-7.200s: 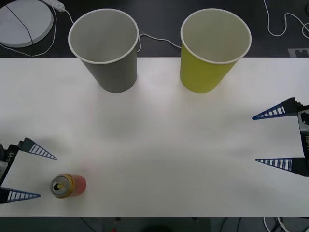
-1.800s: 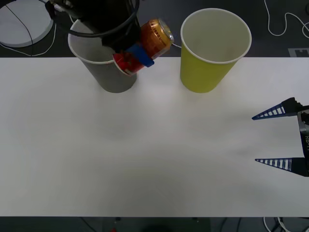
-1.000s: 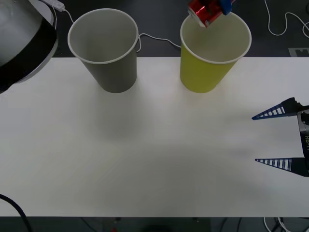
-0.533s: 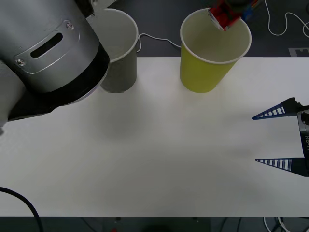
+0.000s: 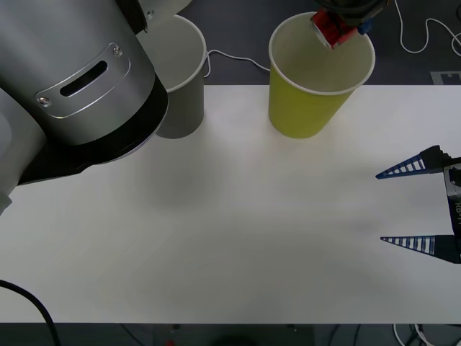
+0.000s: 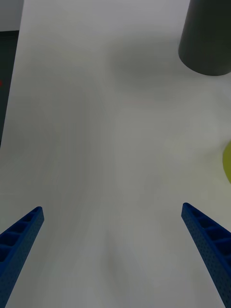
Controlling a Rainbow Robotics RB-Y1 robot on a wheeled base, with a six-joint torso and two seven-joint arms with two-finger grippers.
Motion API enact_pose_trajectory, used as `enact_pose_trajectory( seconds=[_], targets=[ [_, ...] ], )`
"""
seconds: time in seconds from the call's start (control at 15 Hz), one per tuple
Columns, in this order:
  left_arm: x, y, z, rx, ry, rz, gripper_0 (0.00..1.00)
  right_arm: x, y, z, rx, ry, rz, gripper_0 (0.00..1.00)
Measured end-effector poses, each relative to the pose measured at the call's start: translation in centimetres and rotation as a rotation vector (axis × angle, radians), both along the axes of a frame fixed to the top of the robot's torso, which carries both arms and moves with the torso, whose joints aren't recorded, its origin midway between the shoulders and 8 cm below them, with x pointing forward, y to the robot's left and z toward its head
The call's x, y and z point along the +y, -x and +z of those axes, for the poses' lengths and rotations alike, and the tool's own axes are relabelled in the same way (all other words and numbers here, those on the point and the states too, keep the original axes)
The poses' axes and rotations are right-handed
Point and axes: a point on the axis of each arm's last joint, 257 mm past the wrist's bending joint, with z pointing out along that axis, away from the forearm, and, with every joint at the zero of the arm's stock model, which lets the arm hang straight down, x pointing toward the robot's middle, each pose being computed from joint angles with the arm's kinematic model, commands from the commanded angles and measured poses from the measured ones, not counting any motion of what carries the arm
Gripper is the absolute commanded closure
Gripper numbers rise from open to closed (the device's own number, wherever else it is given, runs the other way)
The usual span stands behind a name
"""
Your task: Put the can into the green bin and the plastic bottle into the gray bin
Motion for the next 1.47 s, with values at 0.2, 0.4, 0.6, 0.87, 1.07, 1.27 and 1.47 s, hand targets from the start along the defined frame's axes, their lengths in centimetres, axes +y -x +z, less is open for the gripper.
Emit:
enact_pose_trajectory(
  seconds=[0.2,0.4,0.6,0.87,1.07,1.27,1.47],
  targets=[
    [-0.7,0.2,0.3,-0.001,0.026,-0.015,0.0,0.0,0.0,0.0,0.0,0.0,0.0,0.0],
    [-0.9,0.3,0.6,-0.001,0.038,-0.025,0.0,0.0,0.0,0.0,0.0,0.0,0.0,0.0],
    [-0.4,0.3,1.6,0.025,0.075,-0.048,0.0,0.0,0.0,0.0,0.0,0.0,0.0,0.0],
    [2.6,0.5,3.2,0.098,0.117,-0.099,0.0,0.0,0.0,0.0,0.0,0.0,0.0,0.0],
    [6.8,1.7,3.8,0.166,0.15,-0.152,0.0,0.0,0.0,0.0,0.0,0.0,0.0,0.0],
    [12.2,3.3,3.8,0.169,0.132,-0.204,0.0,0.0,0.0,0.0,0.0,0.0,0.0,0.0],
    [17.3,5.4,3.4,0.165,0.099,-0.242,0.0,0.0,0.0,0.0,0.0,0.0,0.0,0.0]
  ],
)
